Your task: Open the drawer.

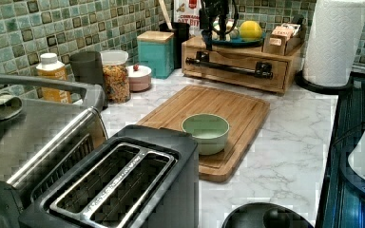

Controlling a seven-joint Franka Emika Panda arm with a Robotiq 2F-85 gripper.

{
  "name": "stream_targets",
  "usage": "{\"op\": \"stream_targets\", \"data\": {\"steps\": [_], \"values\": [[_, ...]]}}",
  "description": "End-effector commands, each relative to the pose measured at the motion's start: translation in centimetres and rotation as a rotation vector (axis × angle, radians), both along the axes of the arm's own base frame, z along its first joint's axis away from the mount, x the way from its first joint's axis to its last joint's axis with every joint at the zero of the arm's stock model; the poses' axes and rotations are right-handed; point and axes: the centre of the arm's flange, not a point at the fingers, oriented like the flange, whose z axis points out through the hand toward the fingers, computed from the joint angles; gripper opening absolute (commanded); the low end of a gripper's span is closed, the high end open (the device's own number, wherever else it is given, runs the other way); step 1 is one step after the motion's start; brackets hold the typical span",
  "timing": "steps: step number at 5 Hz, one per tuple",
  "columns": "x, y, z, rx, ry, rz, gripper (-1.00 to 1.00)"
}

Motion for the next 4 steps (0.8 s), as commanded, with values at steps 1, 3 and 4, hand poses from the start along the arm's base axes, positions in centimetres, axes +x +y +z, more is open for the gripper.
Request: {"op": "stream_targets", "data": {"steps": [1,3,4], "values": [[-5.0,0.5,-4.2,0.032,-0.053,-0.152,1.0],[-5.6,0.0,-8.2,-0.026,-0.099,-0.14,1.0],[-5.3,-0.1,-10.2,-0.046,-0.15,-0.122,1.0]]}}
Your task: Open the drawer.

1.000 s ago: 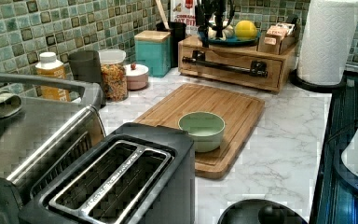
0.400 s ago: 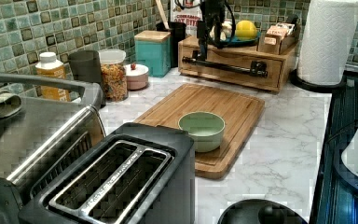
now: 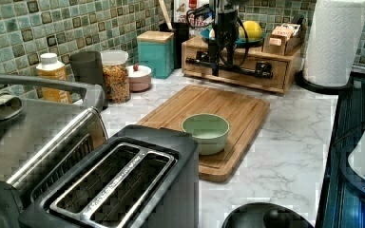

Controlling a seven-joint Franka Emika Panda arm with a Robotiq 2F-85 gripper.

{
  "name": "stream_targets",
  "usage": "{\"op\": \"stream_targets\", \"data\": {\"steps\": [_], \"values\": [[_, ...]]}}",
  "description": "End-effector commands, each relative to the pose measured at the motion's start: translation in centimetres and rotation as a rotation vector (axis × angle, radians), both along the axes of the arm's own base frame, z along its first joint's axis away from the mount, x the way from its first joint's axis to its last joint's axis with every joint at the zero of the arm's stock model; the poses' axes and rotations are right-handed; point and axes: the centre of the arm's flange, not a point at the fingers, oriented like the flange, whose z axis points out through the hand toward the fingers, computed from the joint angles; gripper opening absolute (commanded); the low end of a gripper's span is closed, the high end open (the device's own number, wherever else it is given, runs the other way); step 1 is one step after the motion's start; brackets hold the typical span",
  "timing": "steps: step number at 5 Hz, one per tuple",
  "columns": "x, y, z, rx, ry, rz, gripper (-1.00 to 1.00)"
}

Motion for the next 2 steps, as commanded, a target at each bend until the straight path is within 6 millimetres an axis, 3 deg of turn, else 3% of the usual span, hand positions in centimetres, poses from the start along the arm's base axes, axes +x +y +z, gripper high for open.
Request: {"op": "stream_targets", "data": {"steps": [1,2], "values": [[0.82,-1.45,-2.84,-0.027,-0.056,-0.058,1.0],[1.58,-1.23,-3.65,-0.03,-0.065,-0.02,1.0]]}}
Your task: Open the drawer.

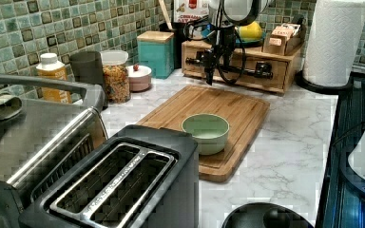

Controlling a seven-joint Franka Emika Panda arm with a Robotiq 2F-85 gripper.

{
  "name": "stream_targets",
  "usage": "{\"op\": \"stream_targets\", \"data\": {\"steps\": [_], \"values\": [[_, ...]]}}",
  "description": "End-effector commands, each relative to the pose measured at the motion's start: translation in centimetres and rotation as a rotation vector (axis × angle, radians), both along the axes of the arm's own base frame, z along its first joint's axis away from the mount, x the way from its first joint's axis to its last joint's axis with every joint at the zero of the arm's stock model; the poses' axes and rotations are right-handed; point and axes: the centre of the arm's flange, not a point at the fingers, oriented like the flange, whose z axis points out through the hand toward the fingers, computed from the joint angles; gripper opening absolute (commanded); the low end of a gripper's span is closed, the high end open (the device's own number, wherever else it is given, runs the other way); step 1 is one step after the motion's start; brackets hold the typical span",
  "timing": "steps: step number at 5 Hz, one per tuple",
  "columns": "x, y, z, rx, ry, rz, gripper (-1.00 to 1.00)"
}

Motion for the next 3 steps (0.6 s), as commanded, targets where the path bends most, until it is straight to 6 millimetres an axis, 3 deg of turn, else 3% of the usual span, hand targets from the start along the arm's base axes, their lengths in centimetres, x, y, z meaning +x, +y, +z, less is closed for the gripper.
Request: {"op": "stream_targets", "data": {"steps": [1,2,3], "values": [[2.8,-0.9,-1.5,-0.036,0.007,0.066,1.0],[3.2,0.1,-2.1,-0.004,0.017,0.075,1.0],[4.4,3.2,0.4,0.04,0.106,0.066,1.0]]}}
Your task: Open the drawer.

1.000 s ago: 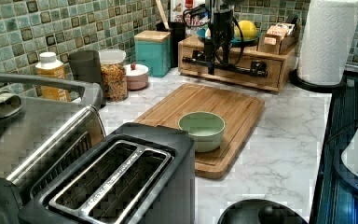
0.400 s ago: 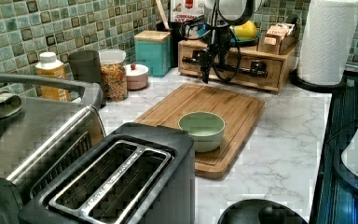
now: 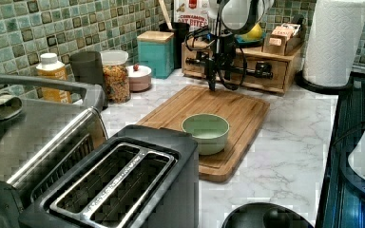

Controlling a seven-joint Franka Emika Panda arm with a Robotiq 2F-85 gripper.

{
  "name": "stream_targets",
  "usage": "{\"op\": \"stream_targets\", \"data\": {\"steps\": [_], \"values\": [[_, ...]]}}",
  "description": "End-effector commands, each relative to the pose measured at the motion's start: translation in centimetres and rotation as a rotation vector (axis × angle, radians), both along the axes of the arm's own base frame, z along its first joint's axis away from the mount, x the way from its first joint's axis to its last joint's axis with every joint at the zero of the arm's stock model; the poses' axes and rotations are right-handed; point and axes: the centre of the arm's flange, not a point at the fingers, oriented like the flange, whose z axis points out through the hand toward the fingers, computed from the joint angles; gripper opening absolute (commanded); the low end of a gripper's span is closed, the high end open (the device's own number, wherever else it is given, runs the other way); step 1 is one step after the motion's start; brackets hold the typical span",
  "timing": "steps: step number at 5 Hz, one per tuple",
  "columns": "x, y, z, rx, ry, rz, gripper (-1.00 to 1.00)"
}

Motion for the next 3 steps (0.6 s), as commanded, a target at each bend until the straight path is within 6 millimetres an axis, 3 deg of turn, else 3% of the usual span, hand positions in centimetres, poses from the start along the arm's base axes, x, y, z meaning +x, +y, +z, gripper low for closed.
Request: {"op": "stream_targets", "data": {"steps": [1,3], "values": [[4.3,9.0,3.7,0.1,0.047,0.089,1.0],[3.7,18.8,0.9,0.121,-0.041,0.166,1.0]]}}
